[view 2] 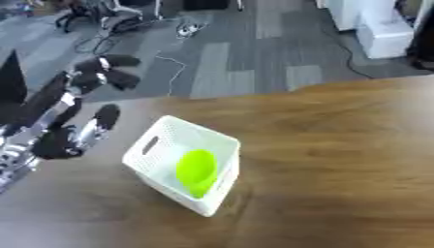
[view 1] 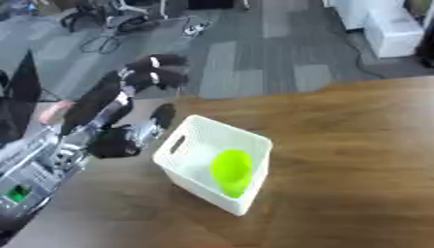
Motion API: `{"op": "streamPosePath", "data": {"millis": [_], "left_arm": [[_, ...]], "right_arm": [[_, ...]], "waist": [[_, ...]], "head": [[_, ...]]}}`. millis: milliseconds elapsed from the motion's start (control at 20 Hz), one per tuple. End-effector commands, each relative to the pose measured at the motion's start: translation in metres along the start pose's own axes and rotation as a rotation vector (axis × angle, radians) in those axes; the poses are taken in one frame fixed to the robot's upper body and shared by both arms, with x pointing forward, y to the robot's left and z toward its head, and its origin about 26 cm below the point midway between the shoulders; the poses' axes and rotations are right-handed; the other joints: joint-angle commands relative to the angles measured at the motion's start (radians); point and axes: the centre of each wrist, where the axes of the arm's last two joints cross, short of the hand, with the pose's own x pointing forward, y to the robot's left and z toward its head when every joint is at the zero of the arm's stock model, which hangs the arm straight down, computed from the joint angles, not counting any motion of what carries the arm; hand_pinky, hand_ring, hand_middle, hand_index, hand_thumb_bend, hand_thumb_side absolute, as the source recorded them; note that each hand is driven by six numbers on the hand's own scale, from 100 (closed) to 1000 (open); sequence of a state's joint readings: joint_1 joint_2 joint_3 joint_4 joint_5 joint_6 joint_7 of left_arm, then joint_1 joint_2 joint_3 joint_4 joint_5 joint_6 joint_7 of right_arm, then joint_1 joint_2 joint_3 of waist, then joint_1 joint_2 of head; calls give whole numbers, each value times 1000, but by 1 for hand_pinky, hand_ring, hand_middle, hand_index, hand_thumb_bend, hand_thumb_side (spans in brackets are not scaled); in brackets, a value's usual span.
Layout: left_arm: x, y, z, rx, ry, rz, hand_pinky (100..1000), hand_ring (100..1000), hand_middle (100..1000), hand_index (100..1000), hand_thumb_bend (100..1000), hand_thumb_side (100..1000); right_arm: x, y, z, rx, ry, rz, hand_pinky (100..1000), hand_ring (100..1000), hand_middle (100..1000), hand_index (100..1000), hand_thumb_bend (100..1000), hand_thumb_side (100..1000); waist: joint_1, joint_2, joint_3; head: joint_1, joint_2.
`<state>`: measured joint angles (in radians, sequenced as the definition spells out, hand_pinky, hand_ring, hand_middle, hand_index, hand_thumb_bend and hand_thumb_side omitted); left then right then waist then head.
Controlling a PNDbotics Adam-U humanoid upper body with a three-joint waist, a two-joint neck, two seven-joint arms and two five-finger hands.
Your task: Pick up objects on the table and place them in the box.
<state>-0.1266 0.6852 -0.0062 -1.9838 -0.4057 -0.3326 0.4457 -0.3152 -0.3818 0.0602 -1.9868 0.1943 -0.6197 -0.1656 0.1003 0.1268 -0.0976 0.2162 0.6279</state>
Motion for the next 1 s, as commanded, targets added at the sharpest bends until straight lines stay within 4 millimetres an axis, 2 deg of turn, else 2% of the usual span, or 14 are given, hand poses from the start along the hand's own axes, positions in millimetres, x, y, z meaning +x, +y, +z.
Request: {"op": "streamPosePath", "data": {"millis": [50, 200, 300, 500, 650, 800, 1000], "left_arm": [[3, -5, 3, 262, -6, 39, 463, 596, 770, 764, 593, 1000], [4, -10, 5, 479, -49, 101, 415, 533, 725, 722, 654, 1000], [4, -10, 4, 612, -128, 156, 437, 543, 716, 720, 673, 1000], [4, -10, 2, 679, -211, 235, 448, 548, 710, 708, 684, 1000], [5, -11, 1, 666, -229, 257, 449, 550, 713, 708, 669, 1000], [6, -11, 2, 636, -240, 261, 441, 545, 709, 698, 650, 1000], [9, -17, 3, 606, -249, 263, 444, 548, 711, 699, 641, 1000]], "right_arm": [[2, -11, 3, -3, 5, 70, 330, 462, 496, 577, 244, 1000], [2, -14, 8, -13, 19, 101, 330, 462, 496, 577, 241, 1000], [2, -16, 11, -14, 25, 122, 332, 463, 495, 577, 241, 1000], [2, -21, 12, -21, 15, 152, 338, 466, 494, 577, 256, 1000], [2, -23, 11, -21, 4, 162, 340, 467, 493, 577, 244, 1000], [2, -24, 10, -21, -4, 168, 343, 468, 493, 577, 245, 1000], [2, -24, 11, -13, -9, 165, 340, 467, 493, 577, 242, 1000]], "waist": [[-18, -19, 16], [-40, -23, 31], [-46, -31, 35], [-49, -44, 36], [-45, -54, 34], [-43, -59, 34], [-44, -57, 37]], "head": [[-31, 44], [-51, 90], [-67, 121], [-104, 135], [-127, 122], [-163, 82], [-179, 53]]}}
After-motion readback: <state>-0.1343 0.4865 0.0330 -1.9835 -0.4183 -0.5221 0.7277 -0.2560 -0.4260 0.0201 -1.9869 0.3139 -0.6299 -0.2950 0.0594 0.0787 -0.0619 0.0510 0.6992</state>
